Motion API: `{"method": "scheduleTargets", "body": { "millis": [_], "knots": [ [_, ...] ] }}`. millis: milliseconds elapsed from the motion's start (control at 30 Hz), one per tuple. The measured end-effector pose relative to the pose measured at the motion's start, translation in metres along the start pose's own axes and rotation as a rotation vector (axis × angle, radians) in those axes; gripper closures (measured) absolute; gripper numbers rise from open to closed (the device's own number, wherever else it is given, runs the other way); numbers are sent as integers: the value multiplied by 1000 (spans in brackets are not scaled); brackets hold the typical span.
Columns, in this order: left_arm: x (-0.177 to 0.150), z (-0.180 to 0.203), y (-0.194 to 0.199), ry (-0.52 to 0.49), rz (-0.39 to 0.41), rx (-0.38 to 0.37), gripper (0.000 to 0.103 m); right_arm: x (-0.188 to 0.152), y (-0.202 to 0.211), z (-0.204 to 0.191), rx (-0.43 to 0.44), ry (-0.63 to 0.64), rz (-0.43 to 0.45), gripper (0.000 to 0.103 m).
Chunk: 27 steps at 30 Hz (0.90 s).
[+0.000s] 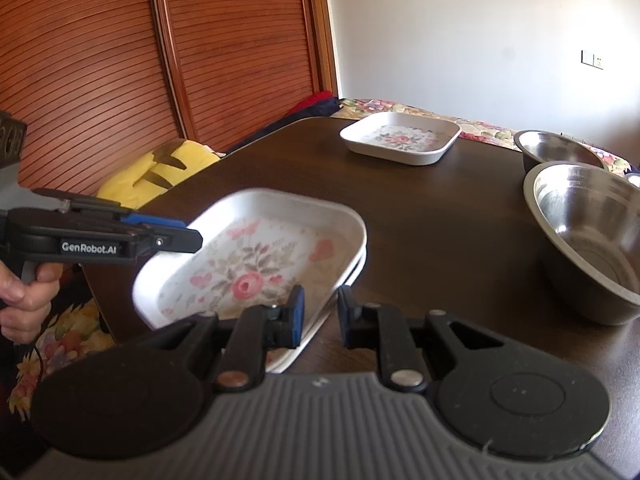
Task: Organize plates and bowls
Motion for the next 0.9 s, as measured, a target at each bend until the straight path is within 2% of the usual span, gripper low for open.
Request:
{"method": "scheduleTargets", "body": {
  "millis": [800, 900],
  "knots": [
    [1, -1, -8, 6, -5, -3, 76, 4, 12, 3, -23, -2, 47, 83],
    [2, -1, -10, 4, -5, -3, 74, 8, 14, 5, -27, -5, 58, 83]
  ]
}}
Point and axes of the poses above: each gripper's, at about its wrist camera, not at the fingertips, and y roughly against the way its jaws point, z to its right, x to its top, the point moved 7 cm from there along -y, roughly the way its jaws point, and after that the axes turned 4 degrees about -y, right-handed, at the moved point
